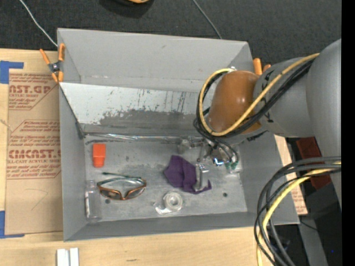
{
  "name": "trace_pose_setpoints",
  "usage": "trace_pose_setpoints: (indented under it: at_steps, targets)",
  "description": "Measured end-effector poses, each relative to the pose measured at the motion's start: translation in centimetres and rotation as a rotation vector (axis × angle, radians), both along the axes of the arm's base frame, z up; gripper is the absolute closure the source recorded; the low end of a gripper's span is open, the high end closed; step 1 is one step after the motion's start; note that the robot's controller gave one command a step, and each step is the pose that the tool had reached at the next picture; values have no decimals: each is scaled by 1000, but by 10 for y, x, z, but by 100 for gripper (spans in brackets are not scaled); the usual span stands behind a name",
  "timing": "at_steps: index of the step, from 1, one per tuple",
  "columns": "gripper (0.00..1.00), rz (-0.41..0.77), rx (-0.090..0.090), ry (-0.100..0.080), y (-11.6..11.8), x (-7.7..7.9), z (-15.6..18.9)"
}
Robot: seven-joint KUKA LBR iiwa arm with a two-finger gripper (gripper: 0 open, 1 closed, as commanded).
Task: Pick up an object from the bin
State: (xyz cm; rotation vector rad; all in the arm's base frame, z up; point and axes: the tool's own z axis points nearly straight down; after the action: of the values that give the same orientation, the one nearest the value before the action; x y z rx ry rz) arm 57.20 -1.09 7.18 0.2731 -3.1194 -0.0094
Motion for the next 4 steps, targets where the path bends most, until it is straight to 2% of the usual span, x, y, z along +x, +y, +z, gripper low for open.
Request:
trace_pose_setpoints:
  at_steps: [1, 2, 3, 4]
  targets:
    - [0, -16, -4, -13, 18, 2, -2]
    - [100, -278, -2, -1, 27, 5, -1]
    - [100, -278, -2, -1, 27, 5, -1]
    - [100, -164, -1, 0, -17, -57, -2]
